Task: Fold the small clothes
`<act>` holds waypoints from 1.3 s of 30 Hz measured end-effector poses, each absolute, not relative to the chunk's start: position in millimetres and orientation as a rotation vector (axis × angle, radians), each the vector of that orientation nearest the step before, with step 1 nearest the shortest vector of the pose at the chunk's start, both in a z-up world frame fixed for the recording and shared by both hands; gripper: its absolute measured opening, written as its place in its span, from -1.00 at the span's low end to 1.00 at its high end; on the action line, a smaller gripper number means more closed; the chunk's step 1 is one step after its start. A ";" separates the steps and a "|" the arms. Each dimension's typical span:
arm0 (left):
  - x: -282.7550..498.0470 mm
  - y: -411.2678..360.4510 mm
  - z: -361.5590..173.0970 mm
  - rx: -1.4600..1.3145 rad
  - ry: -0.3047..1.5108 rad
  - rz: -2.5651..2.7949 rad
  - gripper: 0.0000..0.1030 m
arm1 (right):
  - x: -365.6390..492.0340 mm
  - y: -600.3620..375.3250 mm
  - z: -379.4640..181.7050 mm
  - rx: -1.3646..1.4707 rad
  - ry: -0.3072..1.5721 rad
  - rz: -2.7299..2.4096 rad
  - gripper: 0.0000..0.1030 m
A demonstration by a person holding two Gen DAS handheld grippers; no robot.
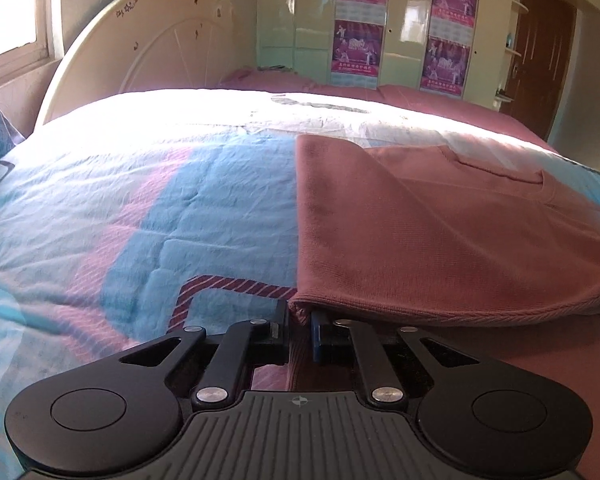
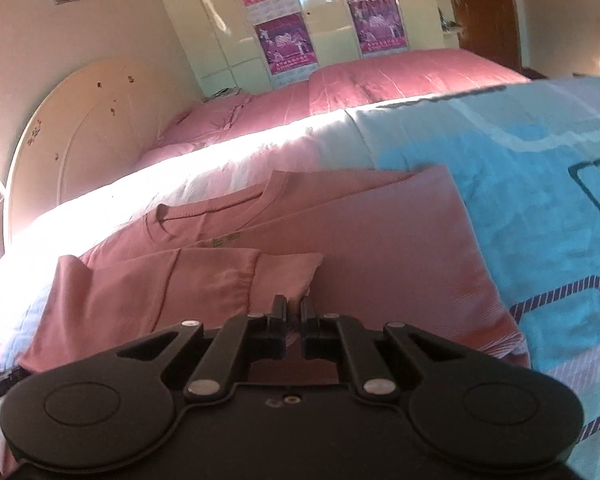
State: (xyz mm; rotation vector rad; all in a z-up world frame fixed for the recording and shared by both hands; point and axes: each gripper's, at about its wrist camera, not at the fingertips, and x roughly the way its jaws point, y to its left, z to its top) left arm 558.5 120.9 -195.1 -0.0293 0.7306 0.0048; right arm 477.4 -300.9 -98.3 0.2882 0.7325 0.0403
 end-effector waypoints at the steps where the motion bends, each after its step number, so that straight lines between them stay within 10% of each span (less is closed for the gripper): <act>1: 557.8 121.8 -195.5 -0.025 0.731 0.002 -0.82 | 475.9 -299.5 -98.9 0.278 0.731 0.042 -0.89; 11: 559.8 121.3 -194.1 -0.001 0.745 -0.016 -0.82 | 460.9 -297.6 -116.5 0.303 0.786 0.033 -0.83; 15: 551.7 128.5 -182.7 -0.041 0.725 -0.040 -0.77 | 459.0 -313.4 -104.4 0.363 0.684 -0.005 0.20; 19: 539.0 139.1 -171.3 -0.128 0.640 -0.012 -0.73 | 487.2 -330.0 -100.9 0.418 0.697 0.039 -0.36; 28: 547.9 132.2 -153.8 -0.163 0.587 -0.025 -0.73 | 517.2 -325.9 -128.1 0.433 0.802 0.068 -0.30; 31: 582.2 110.2 -173.3 -0.121 0.714 -0.091 -0.72 | 521.1 -320.9 -128.1 0.403 0.801 0.076 -0.83; 39: 598.4 95.7 -198.4 -0.067 0.715 -0.043 -0.73 | 494.7 -303.2 -98.1 0.172 0.608 0.028 -0.96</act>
